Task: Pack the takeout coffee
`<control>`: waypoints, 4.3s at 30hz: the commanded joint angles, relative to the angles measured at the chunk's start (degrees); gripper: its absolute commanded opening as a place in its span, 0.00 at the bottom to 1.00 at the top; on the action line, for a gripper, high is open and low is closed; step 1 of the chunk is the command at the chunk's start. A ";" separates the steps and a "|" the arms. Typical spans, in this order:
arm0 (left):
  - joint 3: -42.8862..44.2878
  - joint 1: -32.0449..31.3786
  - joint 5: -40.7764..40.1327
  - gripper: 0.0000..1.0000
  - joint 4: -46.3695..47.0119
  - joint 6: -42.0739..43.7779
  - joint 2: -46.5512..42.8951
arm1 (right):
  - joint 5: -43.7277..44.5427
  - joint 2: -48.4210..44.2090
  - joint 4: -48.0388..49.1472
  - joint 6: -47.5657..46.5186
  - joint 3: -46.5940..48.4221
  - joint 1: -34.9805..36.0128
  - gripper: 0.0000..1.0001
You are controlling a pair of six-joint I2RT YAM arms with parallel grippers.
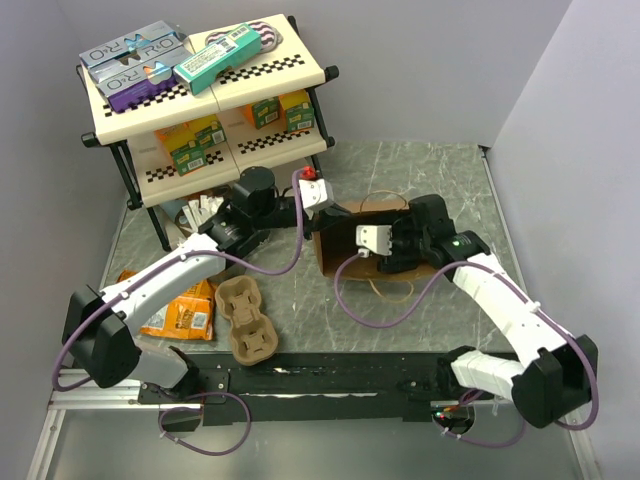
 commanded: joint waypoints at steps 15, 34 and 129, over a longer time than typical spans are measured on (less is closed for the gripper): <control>6.21 0.23 5.40 0.01 -3.05 -7.28 2.04 | -4.22 -7.02 -9.88 1.98 1.27 0.70 0.99; 5.69 0.23 6.37 0.01 -2.34 -8.24 2.21 | 0.53 0.79 -7.42 -6.90 -0.85 0.96 0.96; 7.00 1.46 17.97 0.01 -6.04 -10.88 1.51 | 1.67 4.66 -24.74 -16.92 4.87 -0.62 1.00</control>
